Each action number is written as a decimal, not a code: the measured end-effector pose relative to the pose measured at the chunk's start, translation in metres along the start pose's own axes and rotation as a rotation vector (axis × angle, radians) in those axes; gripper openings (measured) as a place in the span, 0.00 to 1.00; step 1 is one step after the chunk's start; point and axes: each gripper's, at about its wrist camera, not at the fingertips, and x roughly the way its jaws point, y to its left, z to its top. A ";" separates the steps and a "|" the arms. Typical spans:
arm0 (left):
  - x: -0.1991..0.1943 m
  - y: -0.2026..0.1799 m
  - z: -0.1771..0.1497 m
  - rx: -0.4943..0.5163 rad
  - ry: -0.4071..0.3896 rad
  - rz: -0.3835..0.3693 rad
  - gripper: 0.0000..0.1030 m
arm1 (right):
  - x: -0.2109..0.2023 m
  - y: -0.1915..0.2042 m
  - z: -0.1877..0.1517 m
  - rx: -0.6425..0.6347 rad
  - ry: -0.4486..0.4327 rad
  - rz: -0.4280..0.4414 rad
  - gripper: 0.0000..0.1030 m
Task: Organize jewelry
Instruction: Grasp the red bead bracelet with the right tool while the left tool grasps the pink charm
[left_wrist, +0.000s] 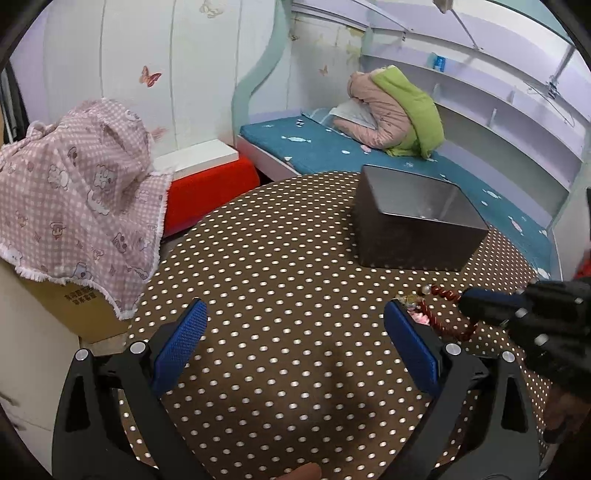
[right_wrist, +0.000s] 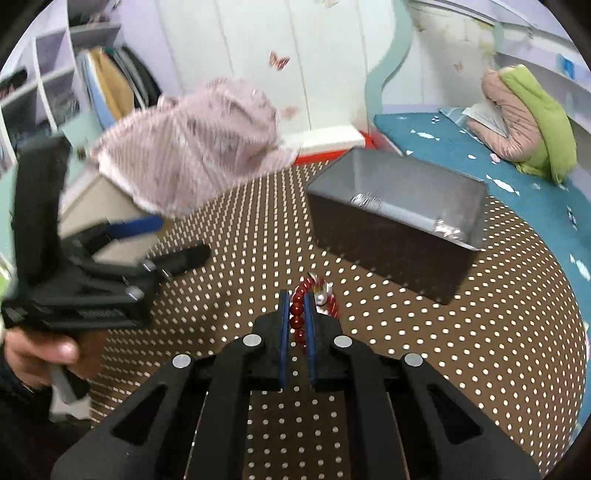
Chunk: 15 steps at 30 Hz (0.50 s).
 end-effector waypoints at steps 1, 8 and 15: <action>0.002 -0.004 0.001 0.010 0.003 -0.009 0.93 | -0.005 -0.002 0.001 0.015 -0.013 0.003 0.06; 0.027 -0.033 0.001 0.069 0.059 -0.075 0.93 | -0.020 -0.013 -0.005 0.070 -0.037 -0.015 0.06; 0.061 -0.049 -0.004 0.109 0.108 -0.067 0.92 | -0.019 -0.027 -0.018 0.111 -0.020 -0.019 0.06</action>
